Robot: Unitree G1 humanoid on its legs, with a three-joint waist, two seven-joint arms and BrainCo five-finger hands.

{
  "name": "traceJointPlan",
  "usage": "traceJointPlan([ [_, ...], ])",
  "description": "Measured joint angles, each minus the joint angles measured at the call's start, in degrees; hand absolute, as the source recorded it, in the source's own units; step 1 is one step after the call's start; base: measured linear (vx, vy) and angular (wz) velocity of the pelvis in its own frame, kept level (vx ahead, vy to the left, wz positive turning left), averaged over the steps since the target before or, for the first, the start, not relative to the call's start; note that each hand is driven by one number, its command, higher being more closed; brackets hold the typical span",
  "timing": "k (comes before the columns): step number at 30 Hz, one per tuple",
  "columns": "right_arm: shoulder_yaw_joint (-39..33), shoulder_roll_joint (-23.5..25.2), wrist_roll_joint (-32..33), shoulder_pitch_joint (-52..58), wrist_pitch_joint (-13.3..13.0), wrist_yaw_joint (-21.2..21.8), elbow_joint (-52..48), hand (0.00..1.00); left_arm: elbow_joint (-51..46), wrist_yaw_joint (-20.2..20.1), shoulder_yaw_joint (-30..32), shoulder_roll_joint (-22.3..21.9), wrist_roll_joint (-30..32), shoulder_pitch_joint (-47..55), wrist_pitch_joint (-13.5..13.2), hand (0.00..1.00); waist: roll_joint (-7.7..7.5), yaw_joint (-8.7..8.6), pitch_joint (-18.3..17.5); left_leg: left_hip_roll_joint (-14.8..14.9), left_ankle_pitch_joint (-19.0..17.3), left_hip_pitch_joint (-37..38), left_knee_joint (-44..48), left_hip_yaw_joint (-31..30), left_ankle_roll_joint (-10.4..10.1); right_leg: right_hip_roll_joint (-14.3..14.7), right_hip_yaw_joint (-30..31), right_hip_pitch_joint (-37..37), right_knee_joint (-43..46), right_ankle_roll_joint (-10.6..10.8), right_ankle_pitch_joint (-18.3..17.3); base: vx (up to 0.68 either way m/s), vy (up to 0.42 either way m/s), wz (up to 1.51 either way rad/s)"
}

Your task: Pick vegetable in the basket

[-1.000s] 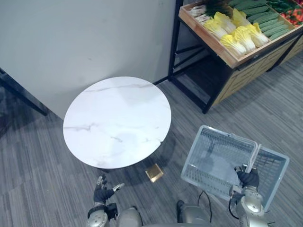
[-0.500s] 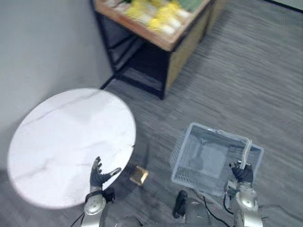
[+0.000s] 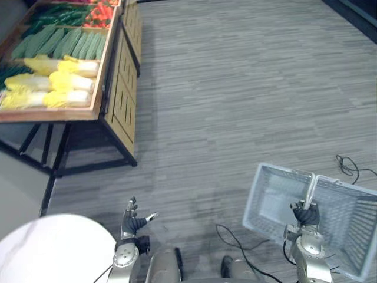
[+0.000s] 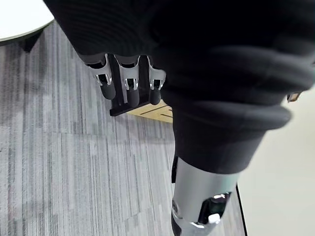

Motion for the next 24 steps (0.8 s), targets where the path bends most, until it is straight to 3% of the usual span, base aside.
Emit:
traceJointPlan([
  [1, 0.2, 0.24, -0.11, -0.4, 0.28, -0.27, 1.85, 1.0, -0.36, 0.05, 0.12, 0.37, 0.0, 0.59, 0.05, 0.0, -1.38, -0.06, -0.63, -1.26, -3.04, -0.04, 2.58, 1.74, 1.95, -1.96, 0.98, 1.7, -1.92, 0.98, -0.52, 0.5, 0.313, -0.25],
  [2, 0.72, 0.31, -0.11, -0.46, 0.3, -0.43, 1.92, 1.0, -1.57, 0.08, 0.5, 0.28, 0.01, 0.47, 0.06, 0.0, -1.83, -0.04, -0.81, -2.43, -6.95, -1.47, 5.97, 1.76, 3.05, -3.31, 0.65, 2.91, -3.62, 1.93, -0.58, 0.64, 0.387, -0.02],
  [4, 1.37, 0.39, -0.45, -0.61, 0.36, -0.09, 3.45, 1.0, -2.12, 0.04, 0.34, -0.24, 0.04, 0.36, 0.12, 0.0, -2.4, -0.01, -1.08, -4.59, -11.06, -0.74, 7.7, 2.57, 4.74, -5.73, 1.58, 3.08, -0.75, 3.64, 0.02, 0.66, 0.402, 0.06],
  [6, 1.92, 1.1, -1.03, -0.14, 0.68, 0.78, 5.11, 1.0, -2.29, -0.08, -0.3, -0.41, 0.02, 0.6, 0.17, 0.0, -2.39, -0.28, -1.06, -7.18, -13.5, 5.12, 5.46, 2.49, 5.99, -8.28, 3.63, -1.86, 17.68, 8.08, 3.65, 0.51, 0.286, 0.24],
  [7, 2.29, 1.3, -1.34, 0.07, 1.14, 0.81, 5.13, 1.0, -2.45, -0.06, -0.32, -0.17, -0.02, 0.57, 0.18, 0.0, -2.33, -0.4, -0.99, -7.7, -14.05, 7.26, 4.59, 1.86, 6.32, -8.58, 4.59, -4.61, 25.5, 9.25, 5.57, 0.46, 0.15, 0.36],
  [8, 2.9, 1.53, -2.1, 0.14, 1.62, 1.02, 5.07, 1.0, -2.59, 0.02, -1.04, 0.67, -0.38, 0.36, 0.2, 0.0, -2.33, -0.57, -0.96, -8.64, -14.56, 11.57, 2.45, 1.02, 6.83, -8.36, 4.96, -8.78, 37.37, 7.5, 4.47, 0.47, 0.114, 0.33],
  [9, 2.89, 1.55, -2.12, -0.26, 1.56, 1.03, 4.82, 1.0, -2.66, 0.11, -1.41, 1.04, -0.4, 0.35, 0.2, 0.0, -2.28, -0.55, -0.94, -9.04, -14.55, 13.75, 0.98, 0.51, 6.87, -8.27, 4.56, -10.38, 41.01, 5.85, 3.33, 0.72, 0.1, 0.42],
  [10, 2.95, 1.43, -2.13, -1.14, 1.34, 1.22, 4.77, 1.0, -2.72, 0.49, -1.59, 1.38, -0.4, 0.26, 0.2, 0.0, -1.69, -0.95, -0.9, -9.09, -14.56, 18.29, -2.41, -0.97, 6.89, -7.53, 1.7, -12.99, 43.61, 2.68, 1.36, 0.61, 0.047, 0.35],
  [11, 3.45, 1.64, -2.16, -2.11, 0.81, 1.59, 4.77, 1.0, -3.04, 1.0, -1.55, 1.54, -0.4, 0.14, 0.19, 0.0, -1.27, -1.2, -0.85, -8.7, -14.55, 22.15, -5.96, -2.52, 6.91, -6.58, -1.65, -16.35, 42.89, 0.22, -1.18, 0.71, 0.009, 0.32],
  [13, 4.38, 1.65, -2.26, -3.58, -0.22, 2.27, 3.95, 1.0, -2.93, 0.96, -1.55, 1.86, -0.5, -0.35, 0.21, 0.0, -0.34, -1.8, -0.6, -6.98, -14.55, 25.88, -9.21, -4.07, 6.9, -3.86, -4.51, -22.6, 35.2, -1.01, -2.98, 0.63, -0.077, 0.43],
  [15, 4.21, 1.53, -2.49, -3.82, -0.57, 2.68, 2.58, 1.0, -1.94, 0.89, -1.71, 1.64, -0.48, -2.15, 0.22, 0.0, 0.61, -2.63, 0.14, -5.09, -14.6, 28.06, -9.72, -5.84, 6.72, -1.05, -3.1, -27.33, 20.22, 0.66, 0.46, 0.59, -0.123, 0.73],
  [16, 4.2, 1.57, -2.55, -4.04, -0.76, 3.02, 2.07, 1.0, -1.3, 0.9, -1.71, 1.42, -0.4, -2.59, 0.24, 0.0, 0.48, -3.29, 0.06, -4.57, -15.1, 29.38, -9.69, -7.02, 5.29, 0.24, -1.3, -27.83, 9.81, 1.25, 5.88, 0.64, -0.195, 0.86],
  [17, 4.2, 1.5, -2.56, -3.45, -0.74, 3.0, 1.14, 1.0, -1.05, 0.94, -1.79, 1.23, -0.33, -2.28, 0.28, 0.0, -0.11, -3.5, -0.07, -4.35, -16.19, 32.04, -9.47, -8.8, 2.81, 0.76, 1.44, -27.11, 1.27, 1.31, 16.46, 0.81, -0.29, 0.91],
  [18, 4.13, 0.27, -2.57, -2.75, -0.62, 3.0, 1.26, 1.0, 0.47, 0.95, -1.78, -0.44, -0.34, -2.5, 0.36, 0.0, 2.11, -3.06, -0.53, -1.9, -17.23, 33.92, -7.54, -10.64, 0.98, 2.25, 1.29, -26.61, 5.3, -1.3, 20.6, 0.71, -0.253, 0.59],
  [19, 4.29, -0.18, -2.56, -3.59, -0.25, 3.02, 1.33, 1.0, 0.58, 0.99, -1.74, -1.07, -0.35, -2.38, 0.39, 0.0, 3.38, -2.86, -0.68, -0.41, -16.29, 33.52, -6.24, -11.25, -0.49, 3.05, 0.64, -26.71, 7.48, -2.17, 18.91, 0.69, -0.242, 0.53],
  [20, 4.28, 0.53, -2.54, -4.24, -0.06, 3.03, 1.01, 1.0, 0.55, 0.82, -1.77, -1.49, -0.36, -2.6, 0.39, 0.0, 3.23, -3.27, -0.64, -0.46, -12.11, 31.6, -0.87, -12.01, -3.29, 2.23, -0.81, -26.39, 11.24, -2.73, 14.26, 0.53, -0.179, 0.39],
  [21, 4.41, 0.62, -2.54, -4.21, -0.02, 3.07, 0.89, 1.0, 0.55, 0.83, -1.69, -1.94, -0.36, -2.63, 0.39, 0.0, 3.34, -3.27, -0.62, -0.36, -10.31, 30.61, 1.76, -12.21, -3.52, 1.98, -1.66, -25.72, 11.84, -2.97, 13.28, 0.64, -0.262, 0.81],
  [22, 5.43, 0.85, -2.47, -3.14, 0.15, 3.2, 0.57, 1.0, 0.53, 0.82, -1.3, -3.79, -0.38, -2.49, 0.4, 0.0, 3.22, -3.01, -0.36, 0.45, 0.48, 25.22, 15.04, -11.83, -5.46, 1.57, -3.37, -20.23, 10.19, -4.0, 10.71, 0.64, -0.237, 0.72],
  [23, 5.71, 1.36, -2.2, -2.6, 0.25, 3.17, 0.52, 1.0, 0.3, 0.65, -1.41, -4.52, -0.39, -2.15, 0.3, 0.0, 3.22, -2.22, 0.0, 2.97, 3.8, 20.9, 24.91, -10.16, -6.37, 2.34, -4.39, -15.2, 6.65, -4.08, 10.25, 0.76, -0.246, 0.73],
  [24, 5.46, 2.86, -1.46, -1.96, 0.39, 2.86, 0.5, 1.0, 0.35, 0.68, -1.4, -4.32, -0.4, -2.02, 0.29, 0.0, 3.54, -1.41, 0.04, 5.99, 1.19, 16.32, 34.99, -5.34, -3.58, 3.46, -5.44, -8.64, 1.68, -4.11, 10.24, 0.61, -0.16, 0.39],
])
